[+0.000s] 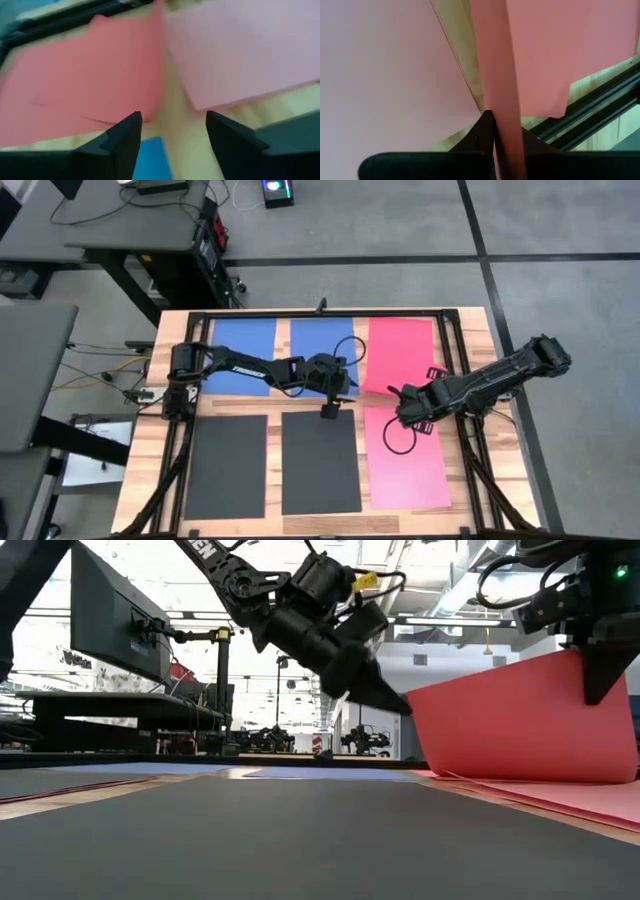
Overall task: Organize paper
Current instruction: Stack the red paper on top of the red paper
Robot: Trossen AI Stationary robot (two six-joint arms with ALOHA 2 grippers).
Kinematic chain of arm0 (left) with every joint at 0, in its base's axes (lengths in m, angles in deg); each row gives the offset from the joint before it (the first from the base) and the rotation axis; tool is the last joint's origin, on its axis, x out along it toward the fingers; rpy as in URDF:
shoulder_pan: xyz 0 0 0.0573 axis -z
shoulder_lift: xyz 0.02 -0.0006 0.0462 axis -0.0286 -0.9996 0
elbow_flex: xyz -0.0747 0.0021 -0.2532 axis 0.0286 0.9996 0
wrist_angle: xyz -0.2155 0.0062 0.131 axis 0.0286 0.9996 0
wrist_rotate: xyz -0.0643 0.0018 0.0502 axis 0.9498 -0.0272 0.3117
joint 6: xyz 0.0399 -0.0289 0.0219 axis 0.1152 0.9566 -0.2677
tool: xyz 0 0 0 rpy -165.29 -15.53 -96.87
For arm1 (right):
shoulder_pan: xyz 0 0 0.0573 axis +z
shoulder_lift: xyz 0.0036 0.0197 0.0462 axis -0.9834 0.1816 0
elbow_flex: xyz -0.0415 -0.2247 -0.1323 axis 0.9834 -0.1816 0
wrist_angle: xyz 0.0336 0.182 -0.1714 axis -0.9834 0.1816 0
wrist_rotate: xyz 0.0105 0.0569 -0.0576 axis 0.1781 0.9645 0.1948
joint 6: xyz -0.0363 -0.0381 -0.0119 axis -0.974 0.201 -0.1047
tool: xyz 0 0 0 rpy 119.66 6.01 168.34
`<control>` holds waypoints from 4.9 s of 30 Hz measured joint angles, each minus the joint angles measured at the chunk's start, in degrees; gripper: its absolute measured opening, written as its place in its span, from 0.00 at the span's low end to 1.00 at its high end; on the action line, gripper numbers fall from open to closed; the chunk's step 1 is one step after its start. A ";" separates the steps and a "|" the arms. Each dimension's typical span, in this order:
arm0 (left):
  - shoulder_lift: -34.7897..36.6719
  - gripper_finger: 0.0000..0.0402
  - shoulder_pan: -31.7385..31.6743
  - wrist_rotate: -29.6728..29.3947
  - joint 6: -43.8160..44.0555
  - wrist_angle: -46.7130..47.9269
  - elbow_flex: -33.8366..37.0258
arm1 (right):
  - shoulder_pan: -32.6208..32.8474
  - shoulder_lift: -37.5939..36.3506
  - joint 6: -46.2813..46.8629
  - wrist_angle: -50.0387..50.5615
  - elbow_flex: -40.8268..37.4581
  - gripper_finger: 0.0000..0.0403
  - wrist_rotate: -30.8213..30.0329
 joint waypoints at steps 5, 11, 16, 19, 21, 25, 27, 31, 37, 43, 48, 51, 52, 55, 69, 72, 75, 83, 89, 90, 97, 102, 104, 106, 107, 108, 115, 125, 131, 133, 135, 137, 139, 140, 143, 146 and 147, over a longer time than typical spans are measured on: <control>-2.19 0.52 -0.28 -0.42 2.16 -2.05 -2.16 | 0.00 0.02 0.00 -0.38 0.22 0.00 0.00; -4.76 0.52 0.17 -0.12 2.77 -1.92 -6.89 | 0.00 0.00 0.02 -0.47 0.31 0.00 -0.01; -6.44 0.48 0.26 -1.72 1.00 0.93 -8.21 | 0.00 0.02 0.02 -0.40 0.35 0.00 -0.01; -6.69 0.42 0.31 -3.43 0.08 2.18 -8.18 | 0.00 0.02 0.02 -0.52 0.42 0.00 -0.02; -6.72 0.36 0.31 -3.74 -0.19 2.69 -8.18 | 0.00 0.02 0.02 -0.60 0.42 0.00 -0.03; -6.72 0.19 0.46 -5.77 -1.07 1.32 -8.18 | 0.00 0.02 0.02 -0.71 0.42 0.00 -0.03; -6.72 0.07 0.48 -6.27 -1.03 0.48 -8.18 | 0.00 0.00 0.04 -0.77 0.42 0.00 -0.04; -6.72 0.01 0.67 -6.92 -1.51 0.01 -8.18 | 0.00 0.00 0.30 -1.68 0.42 0.00 -0.04; -5.88 0.00 3.14 -10.81 -6.02 0.50 -8.19 | -1.04 0.02 1.99 -1.83 0.42 0.00 -0.04; -3.56 0.00 5.98 -11.23 -7.91 3.03 -8.18 | -1.31 0.79 2.07 -1.66 0.42 0.00 2.80; -3.48 0.00 6.63 -11.10 -8.93 2.28 -8.19 | -2.61 4.25 2.67 0.89 0.44 0.00 4.99; -3.48 0.00 6.42 -11.30 -8.77 2.51 -8.18 | -3.87 7.54 2.60 3.61 0.44 0.00 6.10; -3.48 0.00 6.38 -11.29 -8.81 2.77 -8.18 | -4.12 8.66 2.08 4.46 0.44 0.00 6.13; -3.48 0.00 6.43 -11.26 -8.84 3.14 -8.18 | -4.76 11.64 -1.17 5.71 0.44 0.00 6.19; -3.48 0.00 5.66 -11.31 -9.62 4.72 -8.18 | 5.95 15.85 -11.77 1.01 0.42 0.00 5.79; -3.48 0.00 5.53 -11.48 -9.46 4.85 -8.18 | 10.17 15.93 -11.61 1.06 0.42 0.00 5.79; -3.48 0.00 5.58 -11.45 -9.44 4.76 -8.18 | 14.19 15.93 -10.68 1.08 0.42 0.00 5.77; -3.51 0.00 5.60 -11.42 -9.59 4.76 -8.18 | 20.75 15.93 -8.57 5.20 0.21 0.00 0.61; -3.51 0.00 5.57 -11.40 -9.61 4.75 -8.18 | 18.69 15.93 -11.93 6.72 0.17 0.00 -4.84; -3.51 0.00 5.53 -11.38 -9.61 4.71 -8.18 | 17.81 15.93 -13.00 6.29 0.17 0.00 -5.59; -3.51 0.00 5.35 -11.38 -9.61 4.79 -8.18 | 10.38 15.93 -19.78 4.05 0.17 0.00 -9.97; -3.53 0.00 5.35 -11.36 -9.63 4.90 -8.18 | 5.94 15.93 -23.93 4.10 0.17 0.00 -13.01; -3.53 0.00 5.35 -11.36 -9.62 4.98 -8.18 | 4.21 15.93 -24.92 4.12 0.17 0.00 -13.03; -3.53 0.00 5.35 -11.32 -9.64 5.06 -8.18 | 2.87 15.93 -25.99 4.14 0.17 0.00 -13.46; -3.53 0.00 5.35 -11.30 -9.64 5.06 -8.18 | 2.36 15.93 -26.94 4.12 0.17 0.00 -13.85; -3.53 0.00 5.31 -11.28 -9.64 5.07 -8.18 | 1.92 15.93 -27.92 4.08 0.17 0.00 -14.17; -3.53 0.00 5.18 -11.27 -9.64 5.17 -8.18 | -2.34 15.93 -32.72 3.92 0.17 0.00 -16.30; -3.53 0.00 5.18 -11.28 -9.59 5.27 -8.18 | -8.69 15.93 -38.81 3.09 0.17 0.00 -17.77; -3.57 0.00 5.14 -11.31 -9.64 6.31 -8.18 | -11.67 15.93 -41.89 3.13 0.17 0.00 -17.77; -3.57 0.00 5.14 -11.31 -9.64 6.29 -8.18 | -12.71 15.93 -42.05 3.19 0.17 0.00 -17.77; -3.57 0.00 5.14 -11.34 -9.64 6.29 -8.18 | -13.74 15.93 -42.05 3.41 0.17 0.00 -17.76; -3.57 0.00 5.14 -11.36 -9.64 6.29 -8.18 | -14.65 15.93 -42.24 3.70 0.17 0.00 -17.75; -3.57 0.00 5.11 -11.38 -9.64 6.27 -8.18 | -15.52 15.93 -42.77 3.72 0.17 0.00 -17.75; -3.57 0.00 5.11 -11.38 -9.64 6.27 -8.18 | -15.89 15.93 -43.02 3.72 0.17 0.00 -17.74; -3.57 0.00 5.11 -11.38 -9.64 6.27 -8.18 | -17.16 15.93 -43.09 3.68 0.17 0.00 -17.67; -3.57 0.00 5.11 -11.38 -9.64 6.26 -8.18 | -18.56 15.93 -42.66 3.66 0.17 0.00 -17.20; -3.57 0.00 5.11 -11.38 -9.64 6.27 -8.18 | -19.03 15.93 -42.62 3.59 0.17 0.00 -16.93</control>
